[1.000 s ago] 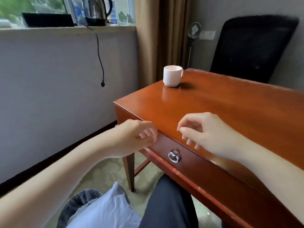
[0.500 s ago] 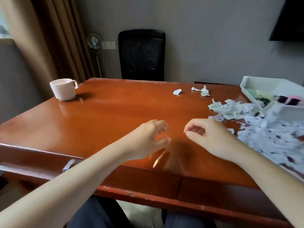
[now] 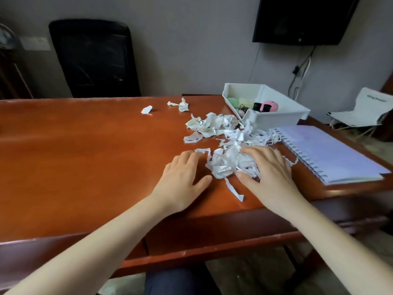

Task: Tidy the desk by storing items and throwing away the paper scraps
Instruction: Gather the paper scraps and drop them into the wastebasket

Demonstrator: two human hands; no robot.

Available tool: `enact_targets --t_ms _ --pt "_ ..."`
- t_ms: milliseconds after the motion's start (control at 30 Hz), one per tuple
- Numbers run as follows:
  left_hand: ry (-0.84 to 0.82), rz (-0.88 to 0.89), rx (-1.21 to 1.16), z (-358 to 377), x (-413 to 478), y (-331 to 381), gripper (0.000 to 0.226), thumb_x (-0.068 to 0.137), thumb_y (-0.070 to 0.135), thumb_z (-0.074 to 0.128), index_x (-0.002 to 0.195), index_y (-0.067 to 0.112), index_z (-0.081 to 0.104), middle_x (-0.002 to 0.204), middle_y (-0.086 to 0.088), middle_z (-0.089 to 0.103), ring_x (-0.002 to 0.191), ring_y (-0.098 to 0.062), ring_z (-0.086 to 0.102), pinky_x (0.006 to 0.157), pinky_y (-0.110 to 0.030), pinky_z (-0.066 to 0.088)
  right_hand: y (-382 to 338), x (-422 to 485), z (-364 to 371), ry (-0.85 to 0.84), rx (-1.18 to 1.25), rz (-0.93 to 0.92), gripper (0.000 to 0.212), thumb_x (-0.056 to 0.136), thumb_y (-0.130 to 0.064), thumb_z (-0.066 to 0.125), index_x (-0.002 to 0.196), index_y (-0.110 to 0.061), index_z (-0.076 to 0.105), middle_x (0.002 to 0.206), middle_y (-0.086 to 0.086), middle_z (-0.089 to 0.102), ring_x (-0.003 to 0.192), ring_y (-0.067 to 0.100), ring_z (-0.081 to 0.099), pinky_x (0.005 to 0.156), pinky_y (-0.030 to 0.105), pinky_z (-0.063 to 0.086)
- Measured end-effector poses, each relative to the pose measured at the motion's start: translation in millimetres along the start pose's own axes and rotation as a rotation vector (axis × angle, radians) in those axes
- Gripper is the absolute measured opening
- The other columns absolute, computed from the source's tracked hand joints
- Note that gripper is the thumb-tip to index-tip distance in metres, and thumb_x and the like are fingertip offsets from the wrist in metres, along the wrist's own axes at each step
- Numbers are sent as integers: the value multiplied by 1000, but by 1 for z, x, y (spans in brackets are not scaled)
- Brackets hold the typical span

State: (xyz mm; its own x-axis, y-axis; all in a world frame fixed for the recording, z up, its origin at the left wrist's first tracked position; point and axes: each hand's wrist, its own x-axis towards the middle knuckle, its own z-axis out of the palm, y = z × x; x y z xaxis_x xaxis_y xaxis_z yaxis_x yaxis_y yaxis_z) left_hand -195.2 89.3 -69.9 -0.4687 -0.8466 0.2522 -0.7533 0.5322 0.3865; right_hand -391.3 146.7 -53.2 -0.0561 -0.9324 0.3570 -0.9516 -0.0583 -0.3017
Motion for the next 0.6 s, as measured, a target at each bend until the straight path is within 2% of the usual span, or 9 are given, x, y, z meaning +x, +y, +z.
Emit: enact_targets --t_ms 100,200,267,300,433,500,600 --pt "-16 37 -57 5 11 7 60 89 54 44 141 30 26 147 3 29 134 -20 30 110 -38 26 15 -8 -6 -34 18 83 68 84 -55 51 143 -32 27 149 -9 24 140 13 17 112 39 16" --pt "-78 62 -111 10 22 16 79 75 74 36 142 35 23 151 6 21 139 -19 22 111 -43 20 22 -10 -9 -133 75 163 87 80 -66 48 148 -33 7 158 -9 2 147 18 -1 116 47 8" --pt "-82 74 -104 15 27 22 90 65 80 28 143 34 21 153 6 18 141 -18 18 112 -44 17 26 -9 -7 -197 47 220 90 80 -68 45 149 -33 -2 159 -7 -9 147 22 -10 117 49 4" --pt "-80 93 -77 18 29 24 92 65 80 31 143 33 20 153 6 18 141 -17 18 112 -44 17 28 -8 -5 -215 20 236 89 82 -68 42 149 -32 -4 159 -4 -11 146 22 -10 117 49 3" --pt "-33 172 22 25 41 26 77 83 62 48 145 28 17 152 2 22 140 -20 21 111 -43 22 30 1 4 -232 -47 166 80 89 -60 37 149 -28 -6 160 0 -4 147 19 -5 117 48 5" --pt "-22 181 20 25 50 20 69 86 56 48 143 27 23 146 0 32 134 -22 31 110 -44 28 27 7 7 -222 -20 113 77 91 -56 39 150 -28 -3 160 -3 2 147 17 2 116 45 9" --pt "-15 182 34 22 61 8 49 92 46 47 133 21 40 131 -3 45 120 -23 43 101 -39 36 23 19 12 -199 20 72 72 92 -51 43 150 -28 6 156 -5 18 144 19 15 113 40 17"
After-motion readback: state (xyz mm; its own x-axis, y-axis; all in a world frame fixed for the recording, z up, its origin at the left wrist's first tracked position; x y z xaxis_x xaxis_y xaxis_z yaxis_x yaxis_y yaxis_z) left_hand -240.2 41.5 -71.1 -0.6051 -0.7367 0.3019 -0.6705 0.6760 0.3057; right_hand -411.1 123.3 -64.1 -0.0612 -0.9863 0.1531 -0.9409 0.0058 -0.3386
